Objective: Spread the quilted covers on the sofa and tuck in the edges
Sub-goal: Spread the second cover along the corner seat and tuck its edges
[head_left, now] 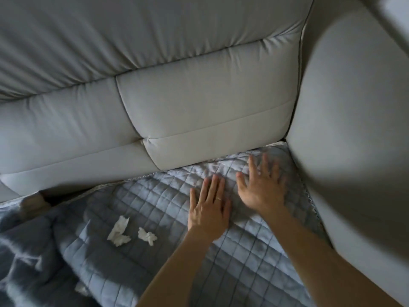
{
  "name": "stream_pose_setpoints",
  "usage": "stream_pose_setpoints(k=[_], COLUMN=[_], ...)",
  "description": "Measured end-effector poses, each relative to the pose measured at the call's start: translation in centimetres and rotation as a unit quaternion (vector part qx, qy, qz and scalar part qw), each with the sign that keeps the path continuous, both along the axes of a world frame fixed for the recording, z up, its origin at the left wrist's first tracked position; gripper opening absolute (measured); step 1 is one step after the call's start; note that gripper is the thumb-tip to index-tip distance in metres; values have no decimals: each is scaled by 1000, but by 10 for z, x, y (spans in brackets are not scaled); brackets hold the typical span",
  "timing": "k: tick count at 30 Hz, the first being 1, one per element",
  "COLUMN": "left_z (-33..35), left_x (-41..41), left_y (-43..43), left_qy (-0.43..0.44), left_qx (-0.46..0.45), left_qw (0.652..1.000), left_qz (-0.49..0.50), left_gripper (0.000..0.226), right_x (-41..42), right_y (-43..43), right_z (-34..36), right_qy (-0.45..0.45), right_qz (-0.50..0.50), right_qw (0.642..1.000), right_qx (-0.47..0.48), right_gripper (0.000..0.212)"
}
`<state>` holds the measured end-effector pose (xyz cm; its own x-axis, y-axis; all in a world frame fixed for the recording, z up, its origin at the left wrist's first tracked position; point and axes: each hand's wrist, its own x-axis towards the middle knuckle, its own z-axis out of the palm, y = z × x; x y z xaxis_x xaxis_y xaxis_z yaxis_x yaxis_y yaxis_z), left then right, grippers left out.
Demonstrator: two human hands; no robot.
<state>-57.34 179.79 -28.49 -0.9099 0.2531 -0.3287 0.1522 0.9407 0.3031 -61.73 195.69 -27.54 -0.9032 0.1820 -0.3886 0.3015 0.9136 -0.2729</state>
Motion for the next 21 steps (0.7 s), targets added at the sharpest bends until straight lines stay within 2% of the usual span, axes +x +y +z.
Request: stream_pose_setpoints(k=[2,4,10,13,17,21], left_z=[0,3,15,32,74,109], left_x=[22,39,77,83,86,99], left_y=[-15,-32,-104,-149,-231,-363], left_qy=[-16,-10,-14,-15,44,111], left_qx=[-13,-43,-74,-99,-90,-88], left_qw=[999,997,991,987,995,983], left_qz=[-26,-58,-109,-125,-24,113], left_gripper=[64,65,61,60,55,53], right_x=[44,85,98,98,112,126], right_y=[-31,-47,-68,-94,-157,-267], right_z=[8,2,6,35,67,85], right_qy=[60,16,-114,-156,-114,-33], right_qz=[79,119,64,42,87,146], right_qw=[995,993,991,987,990,987], right_qx=[-11,6,37,24,-15,-51], right_gripper=[64,62,59,73,71,71])
